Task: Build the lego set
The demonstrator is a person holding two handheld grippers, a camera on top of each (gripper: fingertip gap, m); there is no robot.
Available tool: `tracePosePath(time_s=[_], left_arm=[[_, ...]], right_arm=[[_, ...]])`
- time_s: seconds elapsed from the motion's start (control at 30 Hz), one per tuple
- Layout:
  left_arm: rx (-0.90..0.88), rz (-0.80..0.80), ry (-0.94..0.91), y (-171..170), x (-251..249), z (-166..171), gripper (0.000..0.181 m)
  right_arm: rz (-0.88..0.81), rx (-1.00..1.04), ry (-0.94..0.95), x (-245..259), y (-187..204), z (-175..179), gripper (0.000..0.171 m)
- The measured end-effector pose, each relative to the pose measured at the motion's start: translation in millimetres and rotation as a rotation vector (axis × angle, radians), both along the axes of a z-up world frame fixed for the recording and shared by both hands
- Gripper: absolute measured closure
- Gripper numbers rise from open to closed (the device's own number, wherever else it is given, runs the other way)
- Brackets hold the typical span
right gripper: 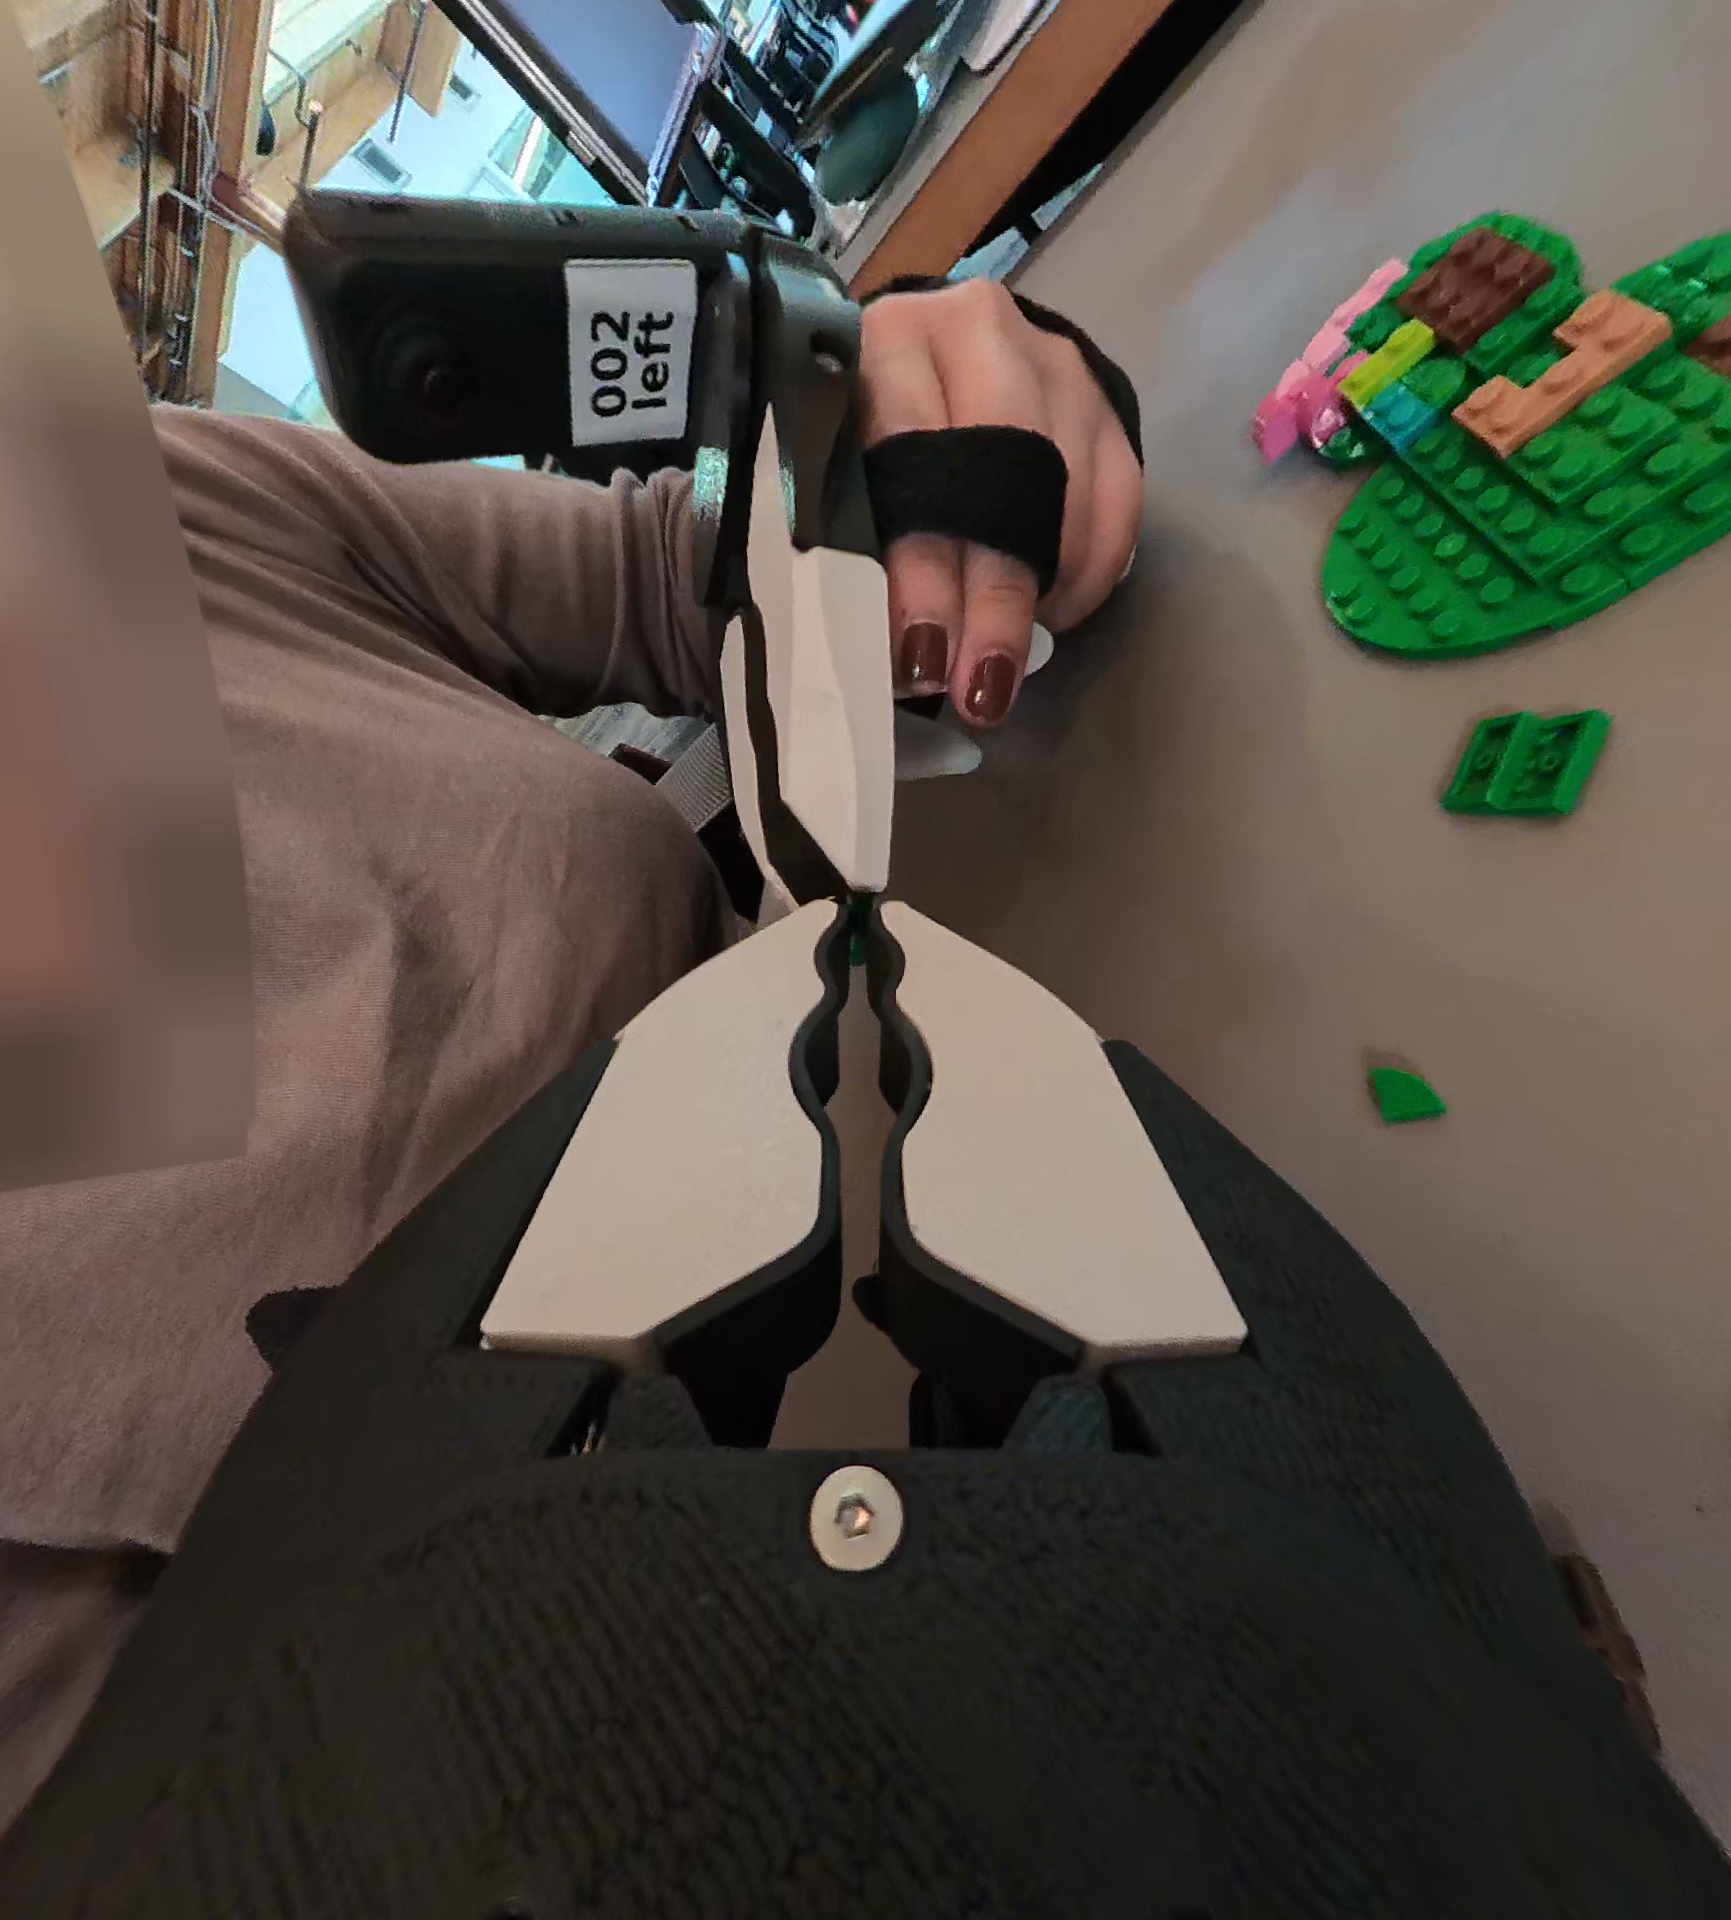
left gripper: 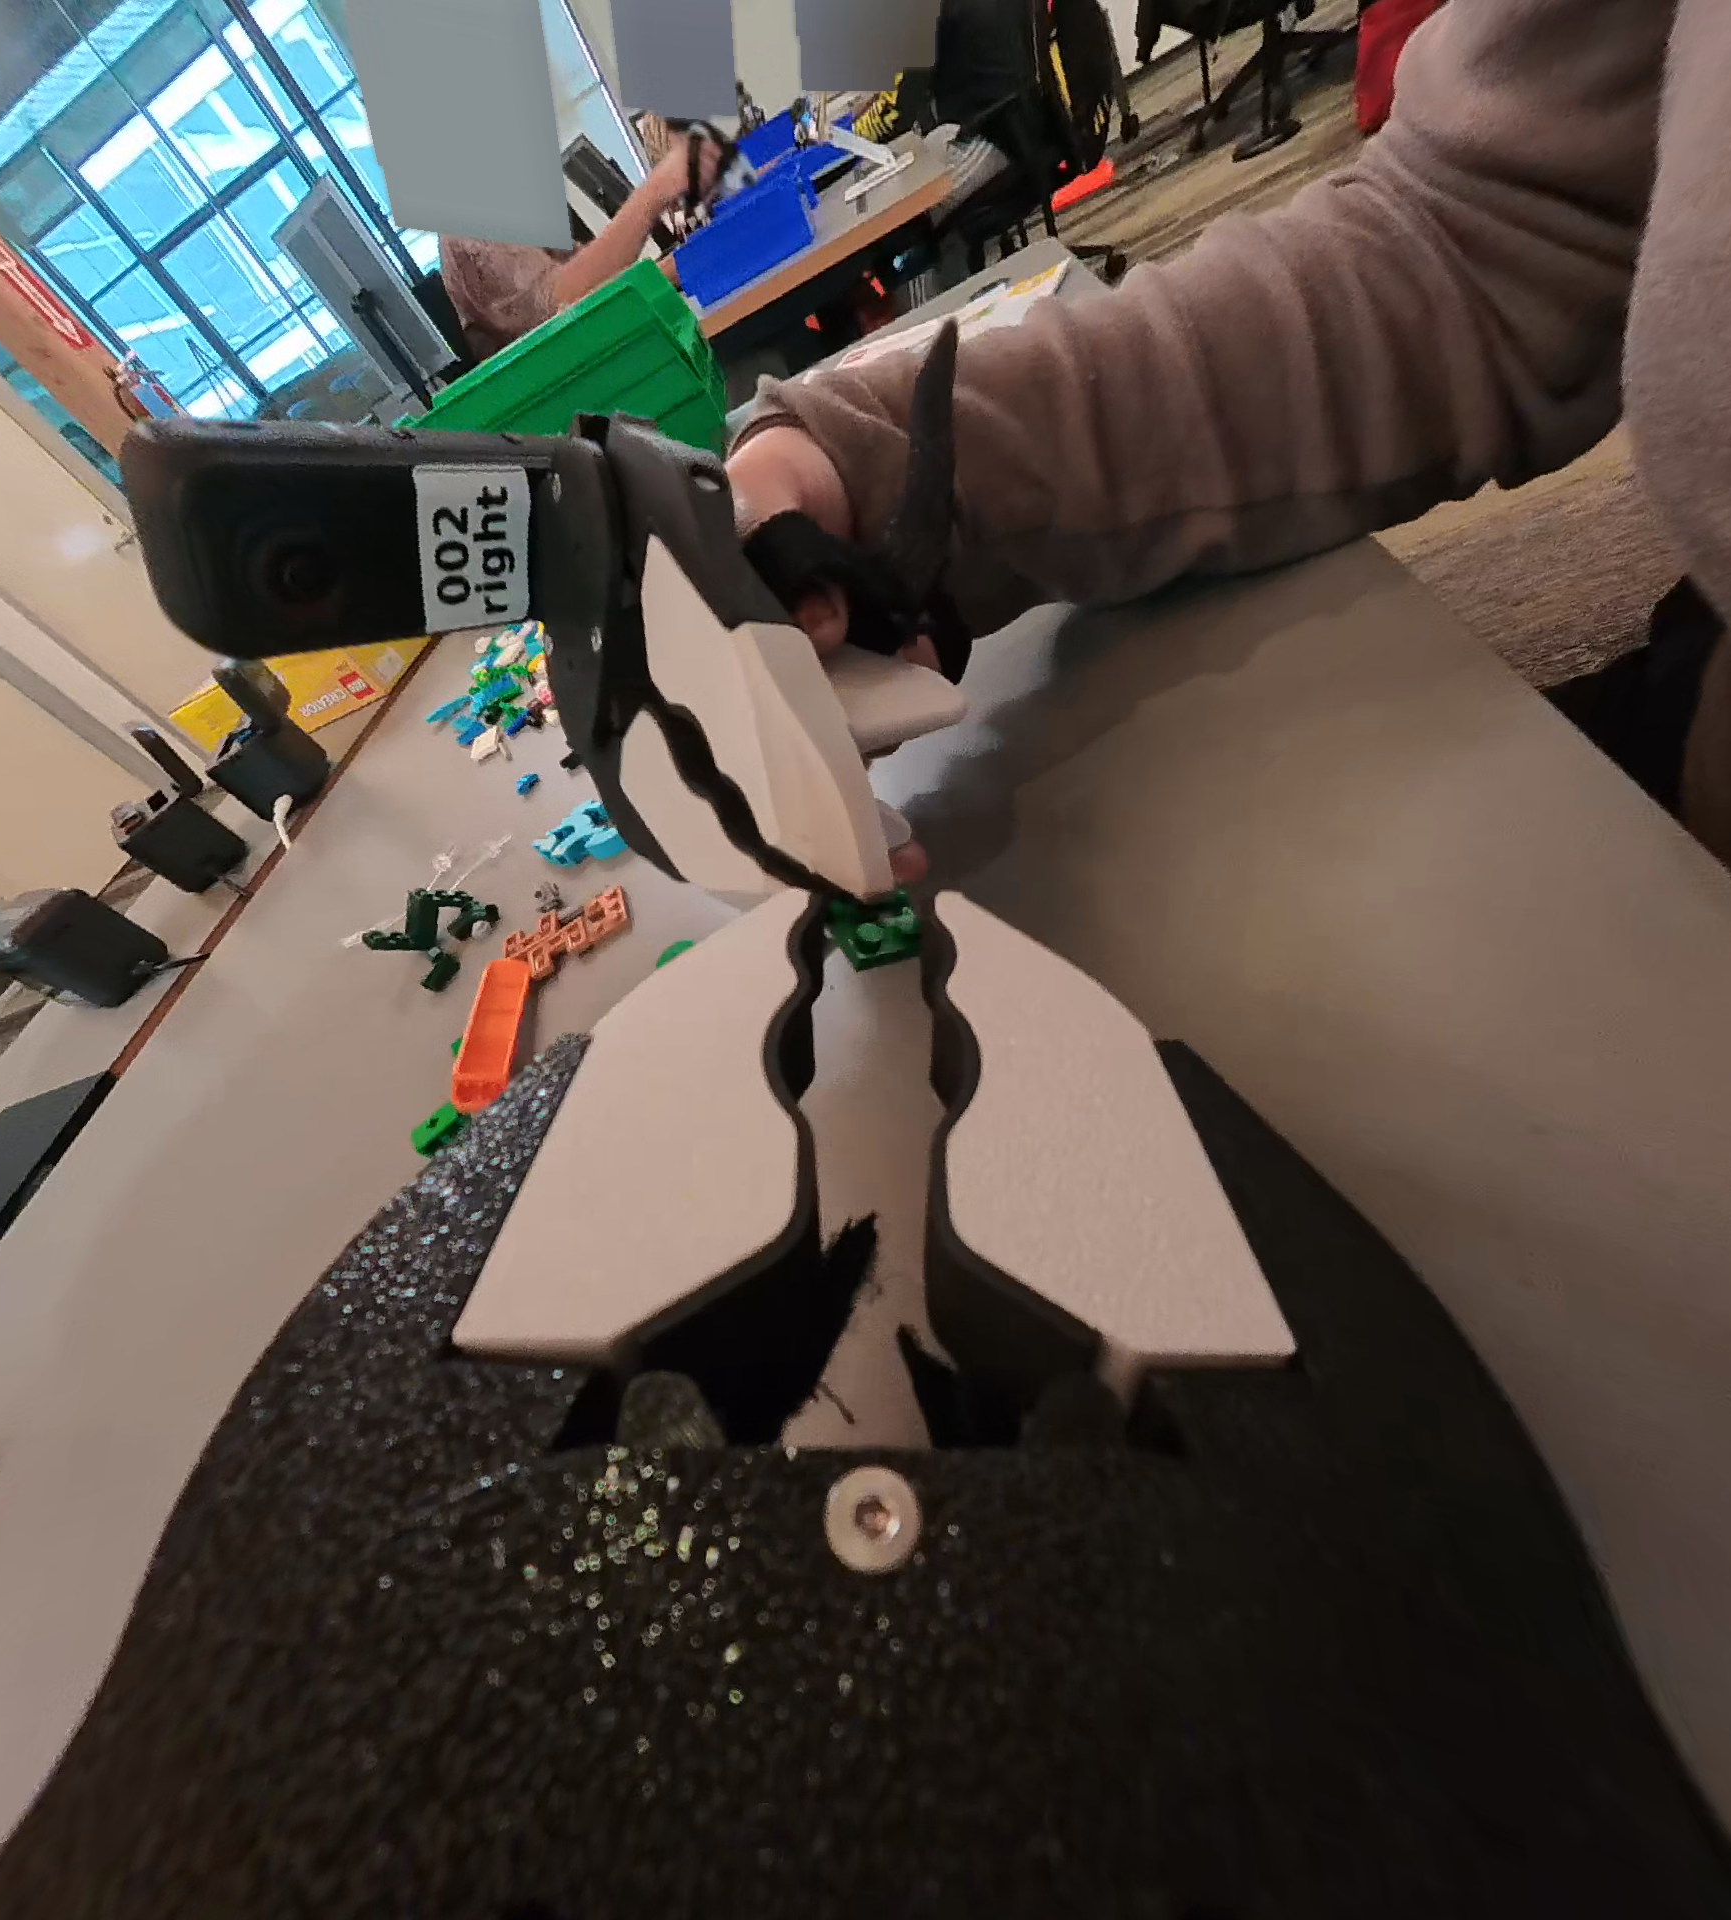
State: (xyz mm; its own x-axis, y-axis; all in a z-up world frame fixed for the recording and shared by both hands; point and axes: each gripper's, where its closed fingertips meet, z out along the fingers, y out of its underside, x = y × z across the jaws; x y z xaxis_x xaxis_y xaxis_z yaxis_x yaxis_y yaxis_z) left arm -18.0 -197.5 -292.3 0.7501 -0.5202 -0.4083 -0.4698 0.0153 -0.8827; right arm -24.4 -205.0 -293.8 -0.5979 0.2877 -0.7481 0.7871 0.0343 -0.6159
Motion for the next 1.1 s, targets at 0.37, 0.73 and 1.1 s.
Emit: tracePosePath(time_s=[0.37, 0.73, 1.1], left_arm=[[0.01, 0.125, 0.024, 10, -18, 0, 0.163], [0.123, 0.441, -0.099, 20, -66, 25, 0.164], [0.136, 0.303, -0.11, 17, -44, 26, 0.162]], right_arm=[[-0.101, -0.024, 0.049, -16, 9, 6, 0.171], [-0.35, -0.088, 0.141, -51, 27, 24, 0.16], [-0.261, -0.175, 0.068, -42, 12, 28, 0.168]])
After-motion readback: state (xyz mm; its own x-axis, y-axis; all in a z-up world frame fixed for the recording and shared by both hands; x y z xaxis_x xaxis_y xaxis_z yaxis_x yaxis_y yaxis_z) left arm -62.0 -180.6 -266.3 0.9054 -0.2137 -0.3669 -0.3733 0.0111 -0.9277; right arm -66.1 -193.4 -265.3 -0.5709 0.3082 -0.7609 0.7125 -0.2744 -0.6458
